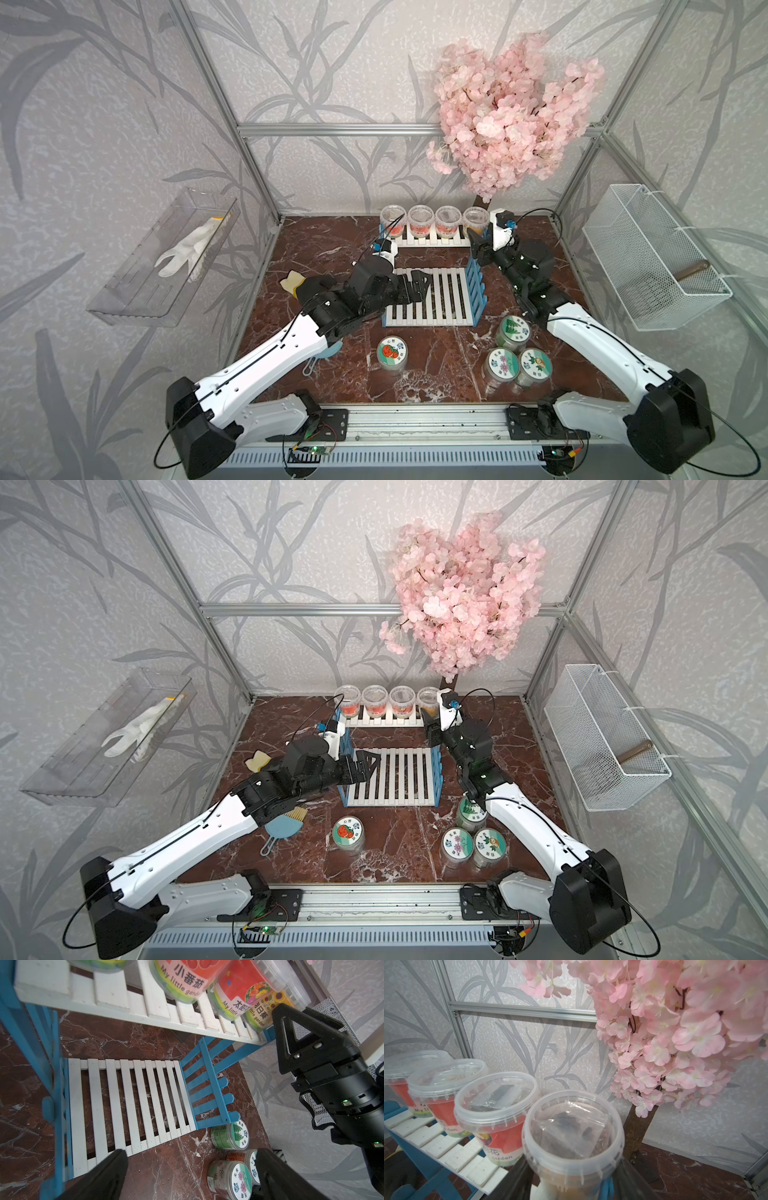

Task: Place the seed container on the shelf
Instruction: Place the seed jar on the shelf.

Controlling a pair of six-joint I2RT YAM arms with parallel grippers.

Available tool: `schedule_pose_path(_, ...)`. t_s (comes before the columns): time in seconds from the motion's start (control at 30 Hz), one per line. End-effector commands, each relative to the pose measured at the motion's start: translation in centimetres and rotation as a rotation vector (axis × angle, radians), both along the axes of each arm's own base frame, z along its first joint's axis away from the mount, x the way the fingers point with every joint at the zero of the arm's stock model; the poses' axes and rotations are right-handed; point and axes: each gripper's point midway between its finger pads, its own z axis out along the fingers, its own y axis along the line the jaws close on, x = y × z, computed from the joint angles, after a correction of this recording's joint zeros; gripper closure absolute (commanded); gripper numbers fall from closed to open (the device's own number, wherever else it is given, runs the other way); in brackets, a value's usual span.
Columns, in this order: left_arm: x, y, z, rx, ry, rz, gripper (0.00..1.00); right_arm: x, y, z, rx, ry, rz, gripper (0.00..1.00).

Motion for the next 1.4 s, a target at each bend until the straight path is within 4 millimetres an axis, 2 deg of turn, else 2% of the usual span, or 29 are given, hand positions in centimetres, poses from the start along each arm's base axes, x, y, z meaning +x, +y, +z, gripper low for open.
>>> schedule_pose_path(0.0, 0.0, 0.3, 0.2, 0.004, -0.004, 0.003, 0.0, -0.2, -0.6, 1.0, 0.007, -0.024, -0.019, 0.38)
schedule_pose_path(0.3, -0.1, -0.2, 0.1, 0.0, -0.003, -0.021, 0.0, -2.8, -0.9, 0.0, 0.005, 0.066, 0.04, 0.29)
schedule_pose_path(0.43, -0.1, -0.4, 0.3, 0.0, -0.016, -0.038, 0.0, -4.4, -2.7, 0.3, 0.059, 0.106, 0.019, 0.3)
schedule_pose_path(0.6, -0.2, -0.6, 0.4, 0.007, -0.043, -0.057, 0.0, -5.2, -5.8, 1.2, 0.223, 0.197, -0.004, 0.32)
schedule_pose_path(0.77, -0.1, -0.4, 0.6, 0.021, -0.076, -0.065, 0.0, -5.8, -4.3, 1.6, 0.287, 0.265, 0.125, 0.35)
schedule_pose_path(1.03, -0.1, 0.2, 0.9, 0.072, -0.135, -0.084, 0.0, -4.4, -4.1, 2.8, 0.285, 0.256, 0.118, 0.43)
schedule_pose_path(1.17, 0.0, 0.1, 0.9, 0.096, -0.163, -0.101, 0.0, -4.2, -3.4, 2.4, 0.249, 0.285, 0.157, 0.42)
schedule_pose_path(1.37, 0.1, 0.4, 1.1, 0.137, -0.198, -0.11, 0.0, -3.6, -3.3, 1.8, 0.197, 0.297, 0.155, 0.4)
